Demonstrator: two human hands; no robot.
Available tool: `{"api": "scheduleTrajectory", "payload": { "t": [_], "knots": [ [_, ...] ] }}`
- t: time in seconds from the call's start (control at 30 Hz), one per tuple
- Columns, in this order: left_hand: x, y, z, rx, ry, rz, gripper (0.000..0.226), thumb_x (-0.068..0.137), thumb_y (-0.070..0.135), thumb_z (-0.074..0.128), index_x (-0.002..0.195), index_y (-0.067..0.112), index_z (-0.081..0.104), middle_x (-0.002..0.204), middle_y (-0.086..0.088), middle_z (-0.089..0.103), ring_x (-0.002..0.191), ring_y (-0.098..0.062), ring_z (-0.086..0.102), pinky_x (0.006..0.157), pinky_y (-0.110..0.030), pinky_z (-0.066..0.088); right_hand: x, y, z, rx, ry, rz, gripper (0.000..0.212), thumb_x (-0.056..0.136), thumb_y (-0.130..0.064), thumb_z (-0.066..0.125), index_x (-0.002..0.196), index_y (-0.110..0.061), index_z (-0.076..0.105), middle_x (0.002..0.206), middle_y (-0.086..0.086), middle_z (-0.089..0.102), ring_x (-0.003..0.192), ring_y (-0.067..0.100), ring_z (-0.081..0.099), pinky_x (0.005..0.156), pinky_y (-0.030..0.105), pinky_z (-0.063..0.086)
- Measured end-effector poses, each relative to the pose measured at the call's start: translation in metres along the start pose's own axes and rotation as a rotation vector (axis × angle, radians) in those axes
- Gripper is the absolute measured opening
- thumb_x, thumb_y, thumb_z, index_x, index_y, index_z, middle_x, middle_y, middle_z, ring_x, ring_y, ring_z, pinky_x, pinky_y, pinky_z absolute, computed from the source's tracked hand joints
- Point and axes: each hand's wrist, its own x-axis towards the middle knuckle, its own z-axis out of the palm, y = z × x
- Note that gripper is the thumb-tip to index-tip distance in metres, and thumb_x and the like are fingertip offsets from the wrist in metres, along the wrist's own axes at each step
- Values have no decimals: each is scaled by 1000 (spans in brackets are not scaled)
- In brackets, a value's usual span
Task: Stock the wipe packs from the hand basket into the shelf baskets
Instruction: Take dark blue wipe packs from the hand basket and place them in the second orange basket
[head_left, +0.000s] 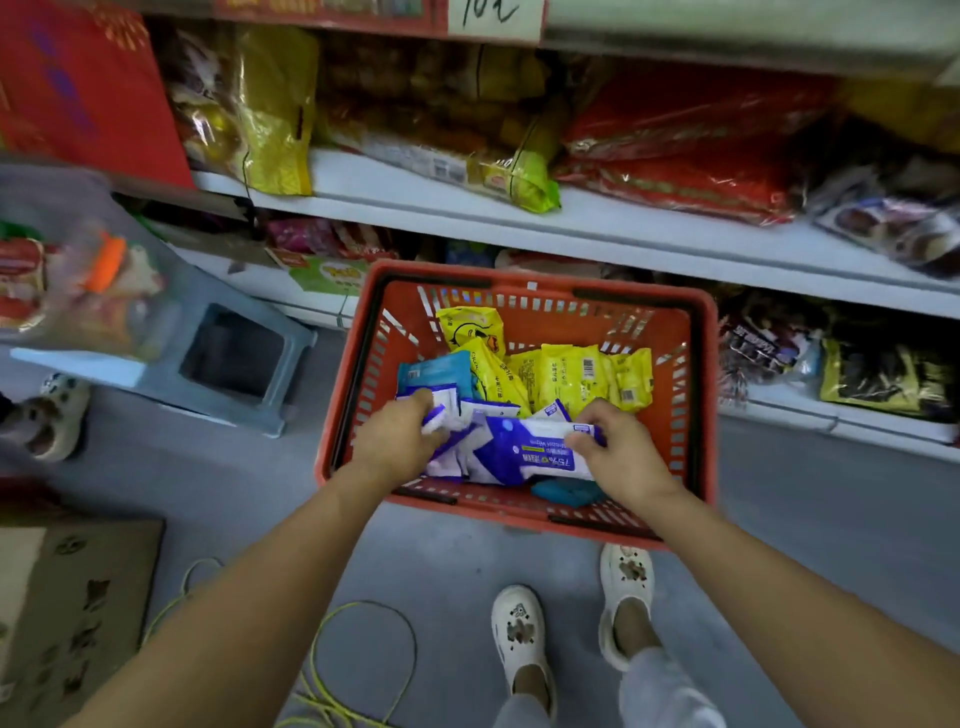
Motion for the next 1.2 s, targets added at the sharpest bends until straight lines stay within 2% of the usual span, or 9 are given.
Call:
{"api": "scheduleTrajectory", "payload": {
  "t": [0.07, 0.13, 0.27, 0.43, 0.6, 0.7, 0.9, 1.03, 1.2],
  "knots": [
    [-19, 18, -15, -372, 122, -85, 19, 88, 26, 68, 94, 15, 53, 85, -1, 63, 77, -19, 60, 59, -28, 43, -17, -13, -22, 203, 67, 38, 17, 90, -12, 64, 78, -18, 52, 74, 3, 61, 65, 13, 59, 54, 18, 44],
    [-41, 42, -24, -686, 164, -162, 21, 88, 19, 67, 104, 13, 54, 94, -3, 66, 79, -12, 64, 61, -21, 49, -37, -26, -47, 436, 128, 96, 15, 90, -9, 63, 80, -17, 54, 82, 12, 66, 71, 21, 64, 58, 29, 51],
    [-89, 97, -25, -860, 65, -152, 40, 86, 30, 66, 119, 11, 56, 106, -5, 70, 96, -21, 68, 90, -44, 54, -75, -42, -103, 564, 145, 104, 6, 92, -12, 60, 87, -10, 58, 87, 14, 70, 71, 20, 67, 62, 31, 54],
    [-120, 172, -43, -1226, -52, -214, 11, 98, 23, 56, 100, 15, 62, 80, -4, 76, 73, -23, 73, 65, -45, 61, -127, -41, -173, 600, 130, 76, 9, 95, -14, 56, 87, -10, 56, 77, 6, 70, 56, 5, 67, 43, 16, 46],
    [-161, 277, -40, -1160, -170, 20, 21, 89, 24, 68, 108, 15, 66, 93, -6, 77, 82, -22, 74, 71, -46, 61, -174, -8, -251, 620, 252, 55, 9, 94, -17, 58, 91, -9, 55, 82, 8, 71, 60, 5, 68, 45, 17, 47],
    [-186, 349, -19, -1134, -125, 97, 23, 80, 7, 76, 102, 10, 68, 92, -7, 77, 80, -20, 74, 67, -36, 60, -207, 25, -310, 645, 327, 29, 10, 93, -19, 60, 91, -10, 55, 83, 7, 71, 64, 7, 69, 46, 17, 47],
    [-230, 502, 34, -1155, -118, 179, 26, 79, 7, 77, 103, 8, 66, 92, -3, 77, 82, -17, 73, 73, -32, 55, -276, 108, -442, 681, 485, -58, 8, 90, -16, 64, 87, -9, 61, 84, 7, 73, 72, 14, 71, 51, 20, 52],
    [-257, 593, 63, -1177, -129, 245, 21, 81, 6, 74, 101, 8, 69, 94, -4, 76, 82, -15, 72, 72, -28, 52, -312, 164, -523, 721, 421, -58, 6, 90, -11, 63, 96, -11, 64, 95, 11, 74, 78, 16, 72, 67, 30, 59],
    [-278, 685, 79, -1197, -133, 322, 20, 83, 5, 73, 102, 6, 68, 95, -8, 76, 91, -27, 71, 80, -35, 56, -344, 209, -604, 638, 401, -48, 20, 88, -4, 64, 107, -8, 64, 93, 14, 74, 75, 25, 70, 59, 34, 56]
  ]
}}
